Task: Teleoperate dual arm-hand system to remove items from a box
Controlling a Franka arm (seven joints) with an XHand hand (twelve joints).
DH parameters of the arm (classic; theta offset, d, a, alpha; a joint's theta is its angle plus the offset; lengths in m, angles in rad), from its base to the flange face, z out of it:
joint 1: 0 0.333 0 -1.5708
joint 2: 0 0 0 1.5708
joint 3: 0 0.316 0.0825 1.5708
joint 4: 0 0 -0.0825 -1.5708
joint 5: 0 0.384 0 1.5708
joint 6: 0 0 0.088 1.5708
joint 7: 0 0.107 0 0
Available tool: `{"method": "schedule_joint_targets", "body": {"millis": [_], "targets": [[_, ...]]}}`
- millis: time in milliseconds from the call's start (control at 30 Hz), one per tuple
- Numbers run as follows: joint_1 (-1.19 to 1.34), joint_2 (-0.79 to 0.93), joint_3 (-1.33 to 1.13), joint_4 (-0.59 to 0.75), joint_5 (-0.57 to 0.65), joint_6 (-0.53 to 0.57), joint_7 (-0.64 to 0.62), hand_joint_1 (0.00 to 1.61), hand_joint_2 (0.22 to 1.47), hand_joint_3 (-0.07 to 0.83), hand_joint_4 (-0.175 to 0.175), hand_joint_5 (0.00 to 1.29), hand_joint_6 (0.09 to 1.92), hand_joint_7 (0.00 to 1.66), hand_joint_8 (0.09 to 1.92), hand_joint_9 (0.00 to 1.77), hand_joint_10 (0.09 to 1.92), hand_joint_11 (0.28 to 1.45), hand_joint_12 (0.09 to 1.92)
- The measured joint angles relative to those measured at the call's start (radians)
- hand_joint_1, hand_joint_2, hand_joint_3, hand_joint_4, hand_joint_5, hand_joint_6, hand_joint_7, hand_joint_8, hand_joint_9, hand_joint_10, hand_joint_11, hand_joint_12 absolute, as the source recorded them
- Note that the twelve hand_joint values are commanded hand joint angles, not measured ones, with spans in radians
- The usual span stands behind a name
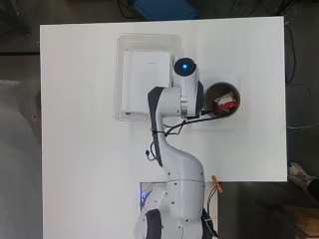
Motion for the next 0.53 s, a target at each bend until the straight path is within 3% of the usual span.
{"method": "schedule_joint_targets", "body": {"millis": [533], "targets": [[-0.218, -0.169, 0.281, -0.04, -0.045, -0.015, 0.107, 0.0, 0.88, 0.018, -0.018, 0.08, 0.09, 0.11, 0.09, 0.25, 0.09, 0.43, 0.09]]}}
